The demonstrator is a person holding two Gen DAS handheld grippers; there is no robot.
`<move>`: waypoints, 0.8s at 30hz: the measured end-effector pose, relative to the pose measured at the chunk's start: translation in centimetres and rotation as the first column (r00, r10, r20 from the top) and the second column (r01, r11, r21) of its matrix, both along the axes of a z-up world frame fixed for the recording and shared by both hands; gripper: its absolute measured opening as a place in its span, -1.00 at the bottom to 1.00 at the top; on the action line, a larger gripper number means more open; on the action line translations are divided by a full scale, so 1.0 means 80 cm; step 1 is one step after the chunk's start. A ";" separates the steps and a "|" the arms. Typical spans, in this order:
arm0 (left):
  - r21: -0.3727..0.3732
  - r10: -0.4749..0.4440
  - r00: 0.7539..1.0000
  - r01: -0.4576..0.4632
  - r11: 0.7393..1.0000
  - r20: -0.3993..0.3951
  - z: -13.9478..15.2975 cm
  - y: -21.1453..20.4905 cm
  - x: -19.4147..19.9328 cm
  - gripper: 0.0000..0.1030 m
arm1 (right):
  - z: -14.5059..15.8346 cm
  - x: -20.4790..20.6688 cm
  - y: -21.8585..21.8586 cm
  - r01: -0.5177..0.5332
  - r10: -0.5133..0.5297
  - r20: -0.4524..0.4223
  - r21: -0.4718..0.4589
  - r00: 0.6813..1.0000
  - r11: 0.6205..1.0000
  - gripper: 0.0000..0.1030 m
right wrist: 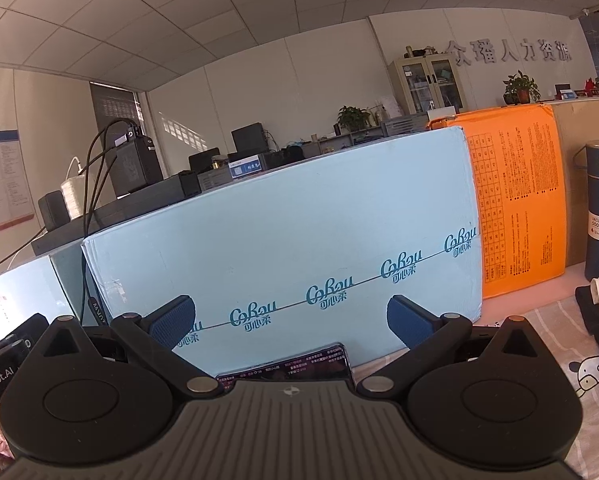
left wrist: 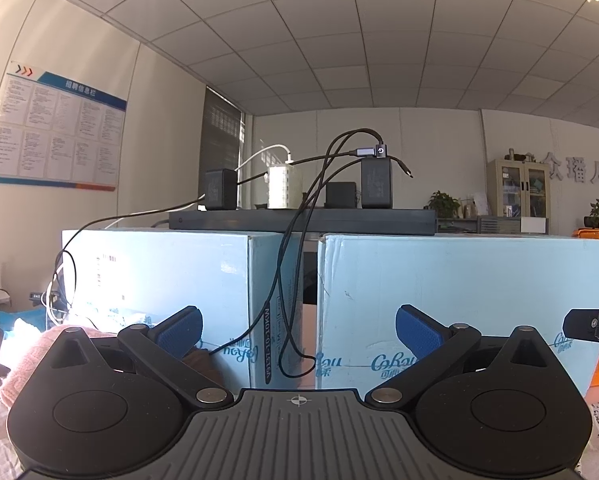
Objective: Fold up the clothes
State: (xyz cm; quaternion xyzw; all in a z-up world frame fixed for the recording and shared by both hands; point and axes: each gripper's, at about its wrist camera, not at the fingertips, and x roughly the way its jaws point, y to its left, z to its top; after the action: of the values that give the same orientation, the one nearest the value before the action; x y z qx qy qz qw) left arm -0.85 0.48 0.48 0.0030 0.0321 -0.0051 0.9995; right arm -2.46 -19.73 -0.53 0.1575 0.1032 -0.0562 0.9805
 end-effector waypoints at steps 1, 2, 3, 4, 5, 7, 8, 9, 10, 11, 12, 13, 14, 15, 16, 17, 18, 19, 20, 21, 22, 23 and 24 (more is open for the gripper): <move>0.001 -0.002 1.000 0.002 1.000 0.000 0.000 0.000 0.000 1.00 | 0.000 0.000 0.000 -0.001 0.001 0.002 0.001 1.000 1.000 1.00; 0.000 -0.003 1.000 0.003 1.000 0.001 0.000 0.000 0.000 1.00 | 0.000 -0.001 0.000 -0.004 0.004 0.005 0.002 1.000 1.000 1.00; -0.001 -0.004 1.000 0.004 1.000 0.002 0.000 0.000 0.000 1.00 | 0.001 -0.001 0.000 -0.007 0.007 0.008 0.003 1.000 1.000 1.00; -0.001 -0.004 1.000 0.004 1.000 0.003 0.000 0.000 0.000 1.00 | 0.001 -0.002 -0.001 -0.010 0.009 0.010 0.004 1.000 1.000 1.00; -0.002 -0.004 1.000 0.004 1.000 0.004 0.000 0.000 -0.001 1.00 | 0.001 -0.002 -0.001 -0.012 0.012 0.012 0.006 1.000 1.000 1.00; -0.001 -0.005 1.000 0.005 1.000 0.008 0.000 0.000 -0.001 1.00 | 0.001 -0.003 -0.002 -0.014 0.014 0.019 0.013 1.000 1.000 1.00; 0.001 -0.005 1.000 0.005 1.000 0.010 0.000 0.000 -0.002 1.00 | 0.002 -0.003 -0.003 -0.013 0.013 0.023 0.019 1.000 1.000 1.00; 0.000 -0.007 1.000 0.007 1.000 0.012 0.000 0.000 -0.002 1.00 | 0.002 -0.004 -0.005 -0.010 0.010 0.026 0.026 1.000 1.000 1.00; -0.001 -0.008 1.000 0.008 1.000 0.014 0.000 0.000 -0.002 1.00 | 0.002 -0.005 -0.006 -0.009 0.008 0.029 0.030 1.000 1.000 1.00; -0.001 -0.010 1.000 0.010 1.000 0.016 0.001 0.000 -0.002 1.00 | 0.003 -0.006 -0.008 -0.007 0.006 0.033 0.033 0.999 0.999 1.00; -0.004 -0.011 1.000 0.011 1.000 0.017 0.001 0.001 -0.002 1.00 | 0.004 -0.006 -0.009 -0.007 0.005 0.037 0.038 0.999 0.999 1.00; -0.006 -0.013 1.000 0.013 1.000 0.018 0.001 0.002 -0.002 1.00 | 0.004 -0.007 -0.010 -0.007 0.005 0.040 0.044 0.999 0.999 1.00; -0.010 -0.012 1.000 0.012 1.000 0.018 0.001 0.003 -0.003 1.00 | 0.004 -0.007 -0.011 -0.009 0.007 0.043 0.049 0.999 0.999 1.00; -0.014 -0.011 1.000 0.011 1.000 0.017 0.001 0.003 -0.003 1.00 | 0.004 -0.007 -0.012 -0.011 0.008 0.045 0.055 0.999 0.998 1.00; -0.018 -0.011 1.000 0.011 1.000 0.017 0.002 0.004 -0.002 1.00 | 0.004 -0.007 -0.012 -0.013 0.010 0.048 0.060 0.999 0.998 1.00; -0.023 -0.012 1.000 0.012 1.000 0.016 0.002 0.004 -0.003 1.00 | 0.005 -0.007 -0.013 -0.014 0.011 0.050 0.064 0.999 0.998 1.00; -0.026 -0.013 1.000 0.013 1.000 0.016 0.001 0.005 -0.003 1.00 | 0.005 -0.008 -0.013 -0.015 0.012 0.052 0.066 0.999 0.998 1.00; -0.029 -0.014 1.000 0.014 0.999 0.017 0.001 0.005 -0.003 1.00 | 0.005 -0.008 -0.013 -0.017 0.013 0.056 0.068 0.998 0.998 1.00; -0.032 -0.015 1.000 0.015 0.999 0.017 0.001 0.006 -0.003 1.00 | 0.004 -0.009 -0.014 -0.020 0.016 0.060 0.073 0.998 0.997 1.00; -0.039 -0.017 1.000 0.017 0.999 0.018 0.001 0.007 -0.003 1.00 | 0.004 -0.010 -0.014 -0.024 0.019 0.064 0.077 0.998 0.997 1.00; -0.045 -0.019 1.000 0.019 0.999 0.020 0.001 0.008 -0.003 1.00 | 0.004 -0.011 -0.014 -0.027 0.022 0.068 0.081 0.997 0.996 1.00; -0.051 -0.020 1.000 0.021 0.998 0.022 0.001 0.009 -0.002 1.00 | 0.004 -0.011 -0.014 -0.031 0.025 0.073 0.083 0.997 0.996 1.00; -0.058 -0.022 0.999 0.023 0.998 0.023 0.001 0.010 -0.002 1.00 | 0.005 -0.012 -0.014 -0.035 0.028 0.078 0.084 0.997 0.996 1.00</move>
State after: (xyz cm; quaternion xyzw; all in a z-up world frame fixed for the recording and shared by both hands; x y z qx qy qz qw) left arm -1.04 1.27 0.59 -0.0255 0.0206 -0.0174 0.9993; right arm -3.41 -20.86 -0.16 0.1998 0.0702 -0.0303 0.9768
